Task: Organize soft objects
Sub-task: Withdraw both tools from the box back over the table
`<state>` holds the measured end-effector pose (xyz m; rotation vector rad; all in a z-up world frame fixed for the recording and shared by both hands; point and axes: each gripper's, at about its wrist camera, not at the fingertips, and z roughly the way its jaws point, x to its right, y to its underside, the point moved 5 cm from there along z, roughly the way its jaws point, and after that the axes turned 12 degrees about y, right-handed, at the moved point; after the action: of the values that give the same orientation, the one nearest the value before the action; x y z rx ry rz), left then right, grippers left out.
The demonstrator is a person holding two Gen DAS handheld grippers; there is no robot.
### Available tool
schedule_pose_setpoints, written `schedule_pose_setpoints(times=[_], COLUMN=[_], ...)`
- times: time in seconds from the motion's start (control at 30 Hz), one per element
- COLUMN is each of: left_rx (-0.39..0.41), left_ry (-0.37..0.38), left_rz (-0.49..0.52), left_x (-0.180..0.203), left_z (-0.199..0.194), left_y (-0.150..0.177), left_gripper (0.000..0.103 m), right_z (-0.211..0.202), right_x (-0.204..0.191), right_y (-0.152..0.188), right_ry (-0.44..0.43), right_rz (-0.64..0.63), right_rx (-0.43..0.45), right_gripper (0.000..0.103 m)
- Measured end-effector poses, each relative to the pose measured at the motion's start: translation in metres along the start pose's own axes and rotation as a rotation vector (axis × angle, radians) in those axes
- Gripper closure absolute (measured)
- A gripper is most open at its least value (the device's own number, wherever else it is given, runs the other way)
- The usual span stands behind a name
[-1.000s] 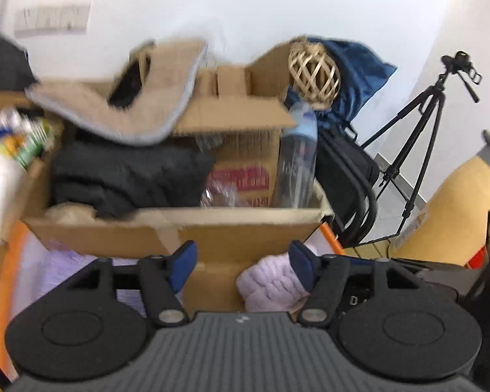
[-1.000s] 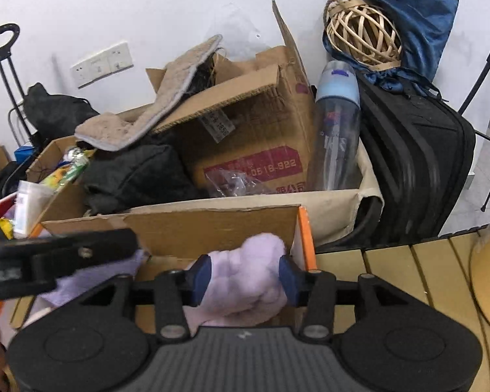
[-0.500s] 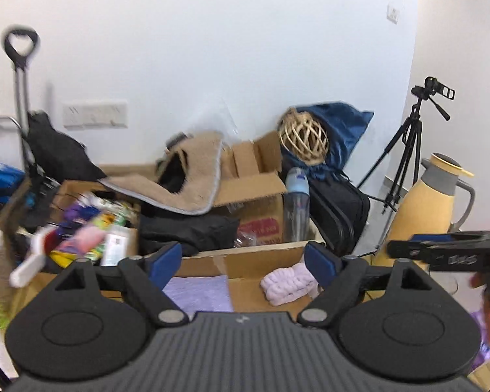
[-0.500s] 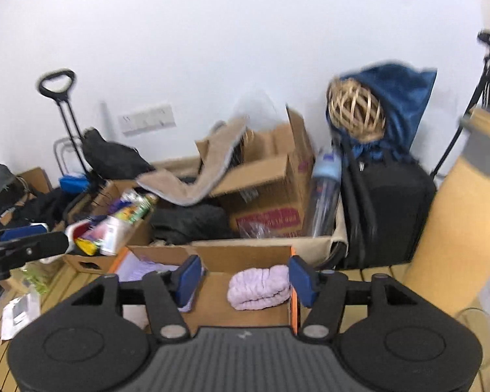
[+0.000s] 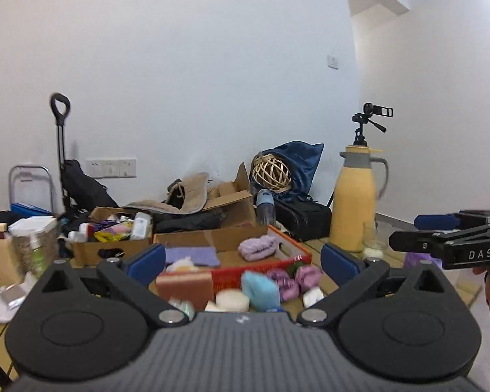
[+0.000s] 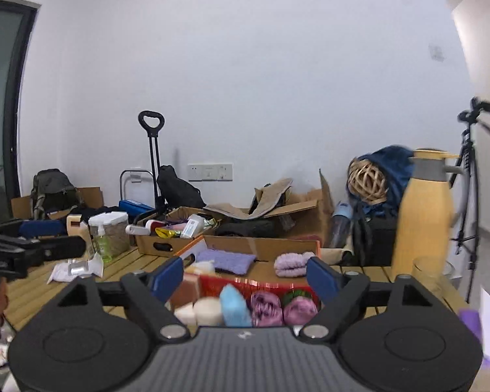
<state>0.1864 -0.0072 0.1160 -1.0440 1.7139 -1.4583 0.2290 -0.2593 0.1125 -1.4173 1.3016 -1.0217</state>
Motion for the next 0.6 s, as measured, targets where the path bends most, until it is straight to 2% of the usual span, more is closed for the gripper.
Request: schedule_pose_setpoints(times=[0.1,0.23,0.3,0.4,0.6], left_rx=[-0.013,-0.069,-0.067,-0.054,-0.128], left_ry=[-0.055,-0.037,-0.052,-0.068,-0.073], left_rz=[0.007,-0.024,-0.016,-0.04,-0.084], left_x=[0.016,0.023,0.02,0.01,-0.007], left_z=[-0.031,-0.046,-0.045,-0.038,-0.001], left_y=[0.03,0.053,0.052,0.049,0.068], left_gripper=[0.0,0.0,0.0,0.0,0.0], right_z=[-0.041,-0.074,-0.077,-0.071,-0.044], right_x=[-0.014,-0.021,-0.022,-0.022,-0.019], right_y=[0.032,0.07,0.081,0.084,0.094], right_ry=[0.03,0.026,0.013,0.036,0.048], right_rz=[-0.045,-0.008,0.008,0.009,0.035], right_rx=[0.037,0.03,-0.011,-0.015,-0.058], right_gripper=[0.019,0.014,0.014,0.015,0.017])
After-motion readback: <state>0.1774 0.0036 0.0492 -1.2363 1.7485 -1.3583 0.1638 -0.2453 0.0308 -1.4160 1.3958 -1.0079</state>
